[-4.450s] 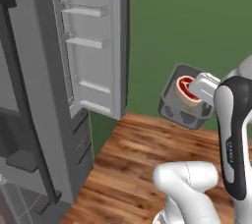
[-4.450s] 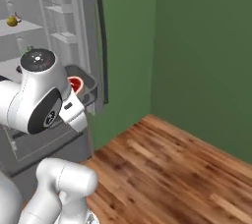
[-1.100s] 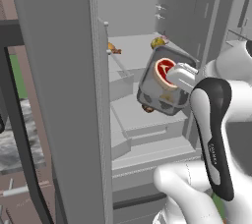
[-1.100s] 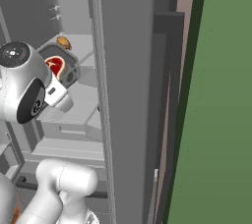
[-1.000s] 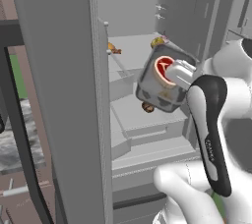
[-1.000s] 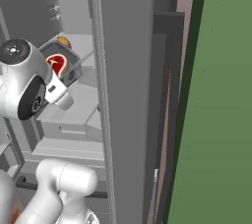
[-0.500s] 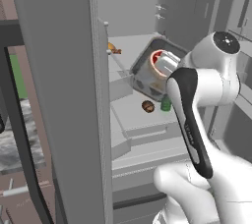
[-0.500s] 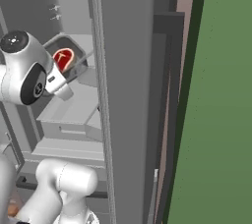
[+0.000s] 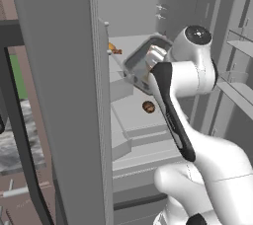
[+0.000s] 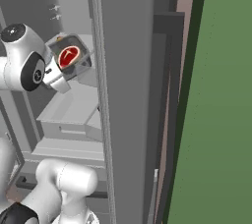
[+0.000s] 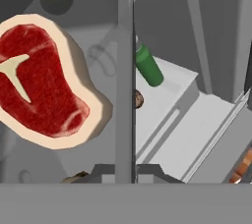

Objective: Place the tupperware on the top shelf of the fridge. Make space for the tupperware among the existing items by rearranging them on the shelves if needed. Close the fridge door when finished.

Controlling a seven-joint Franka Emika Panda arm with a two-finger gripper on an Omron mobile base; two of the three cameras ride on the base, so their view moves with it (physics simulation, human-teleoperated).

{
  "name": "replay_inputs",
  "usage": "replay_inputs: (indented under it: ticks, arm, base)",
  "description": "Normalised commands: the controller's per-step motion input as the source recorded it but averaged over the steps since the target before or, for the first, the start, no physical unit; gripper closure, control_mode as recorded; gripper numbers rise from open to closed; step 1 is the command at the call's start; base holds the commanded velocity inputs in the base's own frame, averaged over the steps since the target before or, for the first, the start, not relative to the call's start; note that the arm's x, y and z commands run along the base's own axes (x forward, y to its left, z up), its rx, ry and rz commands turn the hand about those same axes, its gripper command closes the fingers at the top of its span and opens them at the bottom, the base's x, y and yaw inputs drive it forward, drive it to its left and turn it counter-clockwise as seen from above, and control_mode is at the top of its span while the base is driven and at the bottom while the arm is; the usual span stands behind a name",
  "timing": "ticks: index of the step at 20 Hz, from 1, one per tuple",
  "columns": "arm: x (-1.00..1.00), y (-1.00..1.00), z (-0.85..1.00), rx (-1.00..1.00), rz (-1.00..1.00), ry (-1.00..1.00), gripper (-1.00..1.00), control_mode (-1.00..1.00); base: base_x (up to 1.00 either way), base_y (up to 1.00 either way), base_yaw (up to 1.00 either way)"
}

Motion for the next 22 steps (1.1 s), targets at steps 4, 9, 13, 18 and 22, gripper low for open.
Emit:
replay_inputs:
  ticks: [4, 9, 13, 18, 22]
  arm:
    - [0.41, 0.06, 0.19, 0.05, -0.15, 0.0, 1.0, -1.0]
    - [0.48, 0.01, 0.04, 0.05, -0.12, 0.0, 1.0, -1.0]
    - [0.5, 0.15, 0.0, 0.05, -0.06, 0.0, 1.0, -1.0]
    - [0.5, 0.15, 0.0, 0.04, -0.03, 0.0, 1.0, -1.0]
    - [0.6, 0.21, 0.0, 0.0, -0.02, 0.0, 1.0, -1.0]
  base:
    - [0.0, 0.0, 0.0]
    - [0.0, 0.0, 0.0]
    - [0.0, 0.0, 0.0]
    - [0.0, 0.0, 0.0]
    - [0.0, 0.0, 0.0]
